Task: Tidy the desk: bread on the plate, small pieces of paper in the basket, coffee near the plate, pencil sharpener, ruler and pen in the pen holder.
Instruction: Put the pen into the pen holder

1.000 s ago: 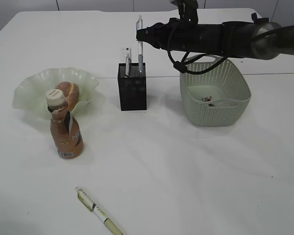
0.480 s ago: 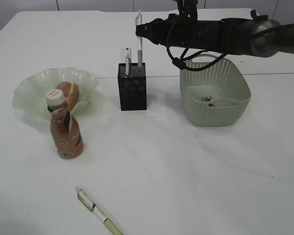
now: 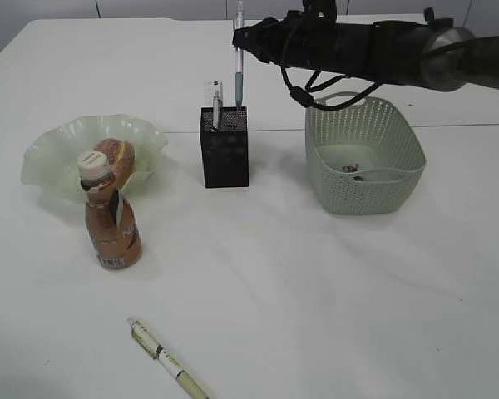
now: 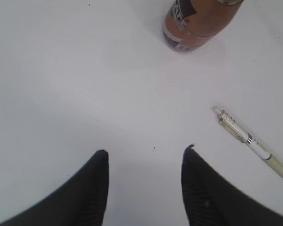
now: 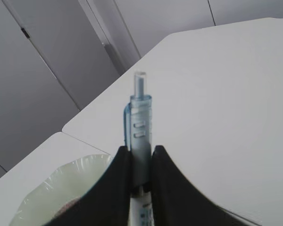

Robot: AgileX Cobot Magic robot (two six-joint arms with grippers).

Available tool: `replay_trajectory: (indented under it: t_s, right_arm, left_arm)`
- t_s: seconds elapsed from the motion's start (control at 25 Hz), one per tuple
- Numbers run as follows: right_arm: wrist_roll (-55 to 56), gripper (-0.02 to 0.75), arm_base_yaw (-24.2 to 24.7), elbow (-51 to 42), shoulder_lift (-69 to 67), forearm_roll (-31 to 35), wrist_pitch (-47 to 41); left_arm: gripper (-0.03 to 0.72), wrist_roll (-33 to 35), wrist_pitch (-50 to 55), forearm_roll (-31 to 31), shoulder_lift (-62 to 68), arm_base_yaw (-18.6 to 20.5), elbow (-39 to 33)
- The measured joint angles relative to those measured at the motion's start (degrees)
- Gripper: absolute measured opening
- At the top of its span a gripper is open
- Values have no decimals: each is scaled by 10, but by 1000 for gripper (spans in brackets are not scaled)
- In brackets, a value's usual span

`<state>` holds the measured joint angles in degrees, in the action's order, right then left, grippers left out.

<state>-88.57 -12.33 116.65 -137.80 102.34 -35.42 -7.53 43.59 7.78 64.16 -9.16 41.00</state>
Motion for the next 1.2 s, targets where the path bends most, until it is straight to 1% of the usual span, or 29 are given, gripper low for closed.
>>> replay_trajectory:
  t_s: [0.32, 0.48, 0.52, 0.6, 0.72, 0.84, 0.96, 1.0, 1.08, 1.12, 1.2]
  right_arm:
    - [-4, 75, -21, 4, -40, 0, 2]
    - [-20, 110, -27, 5, -43, -7, 23]
    - [-21, 136, -27, 5, -43, -7, 26]
    - [-23, 211, -27, 5, -43, -7, 29]
    - [-23, 354, -27, 5, -43, -7, 30]
    - [-8, 412, -27, 5, -43, -7, 29]
    - [36, 426, -27, 5, -35, -15, 36]
    - [51, 427, -27, 5, -27, -27, 43]
    - [100, 427, -27, 5, -2, -72, 61]
    - [132, 427, -27, 5, 16, -112, 66]
    - [236, 427, -27, 5, 49, -199, 67]
  left_arm:
    - [370, 0, 0, 0, 0, 0, 0]
    - [370, 0, 2, 0, 0, 0, 0]
    - [370, 0, 3, 0, 0, 0, 0]
    - [370, 0, 8, 0, 0, 0, 0]
    - [370, 0, 16, 0, 0, 0, 0]
    - [370, 0, 17, 0, 0, 0, 0]
    - [370, 0, 17, 0, 0, 0, 0]
    - [370, 0, 17, 0, 0, 0, 0]
    - [370, 0, 17, 0, 0, 0, 0]
    - [370, 0, 17, 0, 0, 0, 0]
    - [370, 0, 17, 0, 0, 0, 0]
